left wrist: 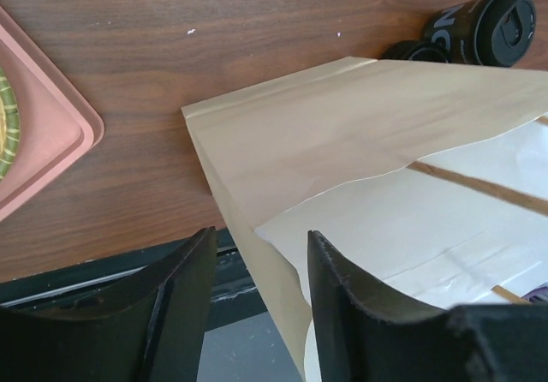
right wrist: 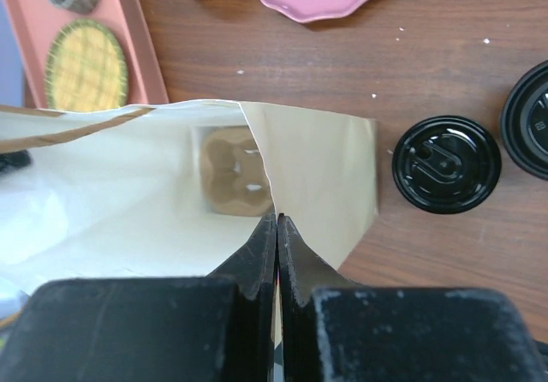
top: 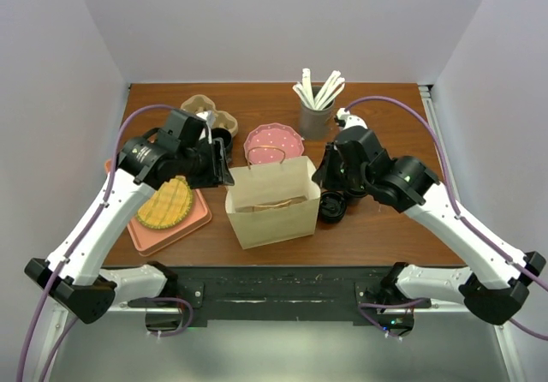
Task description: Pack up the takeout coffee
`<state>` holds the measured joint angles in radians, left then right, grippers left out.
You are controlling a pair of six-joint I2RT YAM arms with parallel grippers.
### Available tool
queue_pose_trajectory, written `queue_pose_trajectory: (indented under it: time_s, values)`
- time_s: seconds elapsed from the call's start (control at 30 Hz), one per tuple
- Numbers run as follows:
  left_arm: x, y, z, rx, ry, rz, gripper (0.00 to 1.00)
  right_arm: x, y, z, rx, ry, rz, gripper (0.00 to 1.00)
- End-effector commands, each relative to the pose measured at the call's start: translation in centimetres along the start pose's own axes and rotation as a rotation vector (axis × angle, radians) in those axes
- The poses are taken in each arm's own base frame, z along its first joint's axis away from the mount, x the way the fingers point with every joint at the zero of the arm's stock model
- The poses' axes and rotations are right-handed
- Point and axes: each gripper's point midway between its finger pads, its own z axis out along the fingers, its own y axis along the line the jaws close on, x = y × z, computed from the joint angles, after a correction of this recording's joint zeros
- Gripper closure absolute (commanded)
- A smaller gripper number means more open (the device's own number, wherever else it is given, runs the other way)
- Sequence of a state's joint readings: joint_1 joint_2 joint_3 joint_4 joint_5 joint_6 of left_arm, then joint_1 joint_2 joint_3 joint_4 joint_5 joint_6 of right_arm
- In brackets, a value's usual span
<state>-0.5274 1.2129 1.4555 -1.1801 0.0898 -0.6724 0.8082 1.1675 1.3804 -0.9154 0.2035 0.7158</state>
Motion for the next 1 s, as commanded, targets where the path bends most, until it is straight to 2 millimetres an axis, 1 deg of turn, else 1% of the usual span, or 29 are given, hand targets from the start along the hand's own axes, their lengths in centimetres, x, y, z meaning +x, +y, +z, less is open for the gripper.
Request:
queue_pose_trajectory:
  time_s: [0.0, 0.07, 0.13, 0.23, 0.27, 0.37, 0.4, 0.43, 0.47, 0.5, 0.53, 0.57, 0.6, 0.63, 0.67, 0.7, 0.73, 0.77, 0.8, 0.83, 0.87, 0.9, 0.93, 0.97]
  values:
    - [0.7, -1.0, -1.1, 0.048, 0.001, 0.026, 0.49, -2.1, 1.5, -0.7, -0.052, -0.101, 0.122, 1.00]
    - [0.7, -1.1, -0.7, 0.055, -0.001, 0.020, 0.50, -2.1, 1.5, -0.8, -0.050, -0.102, 0.127, 1.00]
    - [0.6, -1.2, -0.1, 0.048, 0.011, 0.029, 0.55, -1.9, 1.5, -0.8, -0.049, -0.100, 0.131, 1.00]
    - [-0.1, -1.9, 0.0, 0.052, 0.007, 0.039, 0.61, -1.7, 1.7, -0.7, -0.051, -0.098, 0.136, 1.00]
    - [-0.2, -1.9, 0.0, 0.050, 0.007, 0.040, 0.67, -1.7, 1.8, -0.7, -0.053, -0.098, 0.137, 1.00]
    - [-0.2, -1.7, -0.2, 0.033, 0.011, 0.050, 0.79, -1.4, 1.9, -0.6, -0.059, -0.090, 0.135, 1.00]
    - [-0.1, -1.5, -0.2, 0.022, 0.013, 0.054, 0.88, -1.5, 1.9, -0.6, -0.060, -0.090, 0.133, 0.99]
    - [-0.3, -1.4, -0.3, 0.019, 0.011, 0.070, 0.92, -1.7, 2.1, -0.7, -0.070, -0.097, 0.131, 0.93]
    - [-0.4, -1.4, -0.4, 0.020, 0.008, 0.084, 0.96, -1.8, 2.3, -0.8, -0.078, -0.099, 0.101, 0.83]
    - [-0.8, -1.5, -0.6, 0.021, -0.007, 0.097, 1.00, -2.1, 2.4, -1.0, -0.083, -0.106, 0.075, 0.77]
    - [-1.0, -1.4, -0.7, 0.015, -0.013, 0.123, 1.00, -2.9, 2.5, -1.6, -0.078, -0.122, 0.048, 0.72]
    - [-1.2, -1.5, -0.9, 0.019, -0.024, 0.137, 1.00, -3.6, 1.9, -1.9, -0.044, -0.147, 0.013, 0.68]
    - [-1.7, -1.6, -1.0, 0.022, -0.043, 0.152, 1.00, -4.1, 1.5, -2.4, -0.024, -0.165, -0.002, 0.61]
    - [-1.8, -1.5, -1.1, 0.021, -0.055, 0.171, 1.00, -5.2, 1.4, -3.4, -0.019, -0.203, -0.005, 0.59]
    - [-2.0, -1.5, -1.4, 0.019, -0.067, 0.182, 1.00, -6.0, 1.3, -3.9, -0.011, -0.235, -0.024, 0.56]
    - [-2.2, -1.3, -1.2, 0.013, -0.078, 0.191, 1.00, -7.0, 1.1, -4.3, 0.004, -0.274, -0.017, 0.49]
    - [-2.3, -1.2, -1.4, 0.017, -0.095, 0.205, 1.00, -8.4, 1.3, -5.3, 0.001, -0.320, -0.002, 0.47]
    - [-2.4, -1.2, -1.5, 0.025, -0.111, 0.211, 1.00, -9.1, 1.2, -5.6, 0.012, -0.339, 0.005, 0.46]
    - [-1.9, -0.9, -0.9, 0.028, -0.108, 0.217, 1.00, -9.8, 0.9, -5.8, 0.037, -0.362, 0.007, 0.46]
    - [-2.4, -1.3, -1.4, 0.061, -0.161, 0.224, 1.00, -10.7, 1.1, -6.6, 0.036, -0.387, 0.007, 0.46]
    - [-2.5, -1.5, -1.5, 0.080, -0.178, 0.231, 1.00, -10.8, 1.1, -6.2, 0.053, -0.381, -0.015, 0.45]
    - [-2.0, -1.6, -1.1, 0.105, -0.174, 0.238, 1.00, -10.9, 0.7, -6.0, 0.081, -0.383, -0.017, 0.41]
    - [-2.8, -2.5, -2.2, 0.156, -0.251, 0.242, 1.00, -10.8, -0.4, -5.9, 0.136, -0.374, -0.021, 0.37]
    - [-2.9, -2.6, -2.6, 0.170, -0.274, 0.233, 1.00, -10.5, -1.0, -5.5, 0.166, -0.361, -0.016, 0.35]
